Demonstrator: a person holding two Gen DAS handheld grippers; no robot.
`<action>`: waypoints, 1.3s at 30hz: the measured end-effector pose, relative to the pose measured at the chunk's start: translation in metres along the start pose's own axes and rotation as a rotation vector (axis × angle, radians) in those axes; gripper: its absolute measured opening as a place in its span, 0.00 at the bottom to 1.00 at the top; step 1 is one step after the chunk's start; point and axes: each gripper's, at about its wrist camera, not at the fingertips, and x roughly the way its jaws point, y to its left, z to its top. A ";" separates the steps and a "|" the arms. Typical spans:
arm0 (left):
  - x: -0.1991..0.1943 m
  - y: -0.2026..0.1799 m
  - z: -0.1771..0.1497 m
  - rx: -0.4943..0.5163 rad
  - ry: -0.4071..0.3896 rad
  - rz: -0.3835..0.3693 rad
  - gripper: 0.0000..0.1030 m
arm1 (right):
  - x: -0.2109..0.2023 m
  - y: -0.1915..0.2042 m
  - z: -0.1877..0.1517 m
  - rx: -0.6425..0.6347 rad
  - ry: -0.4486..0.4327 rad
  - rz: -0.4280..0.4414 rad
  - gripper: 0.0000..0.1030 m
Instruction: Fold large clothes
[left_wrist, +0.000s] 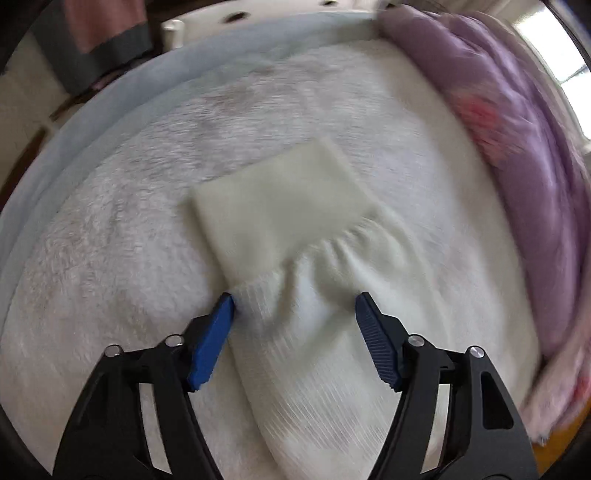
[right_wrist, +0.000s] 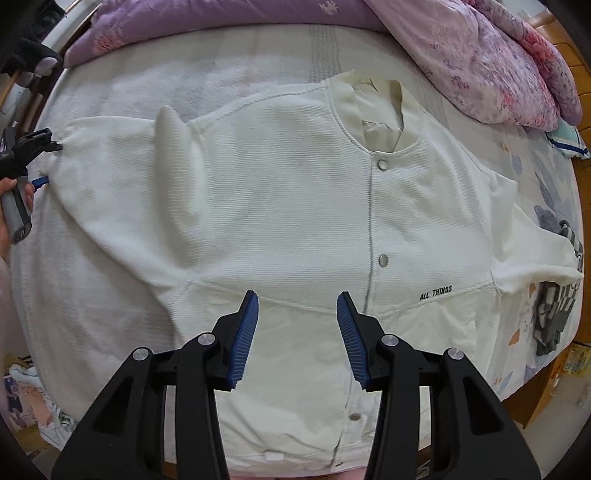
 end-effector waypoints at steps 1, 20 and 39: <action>0.001 0.001 -0.001 0.003 -0.007 0.036 0.42 | 0.004 -0.001 0.002 0.002 0.002 -0.006 0.41; -0.167 0.088 -0.095 0.017 -0.299 0.377 0.12 | 0.094 0.045 0.068 0.063 0.049 0.393 0.11; -0.348 -0.081 -0.226 0.285 -0.612 0.254 0.12 | 0.170 0.065 0.075 0.276 0.165 0.510 0.00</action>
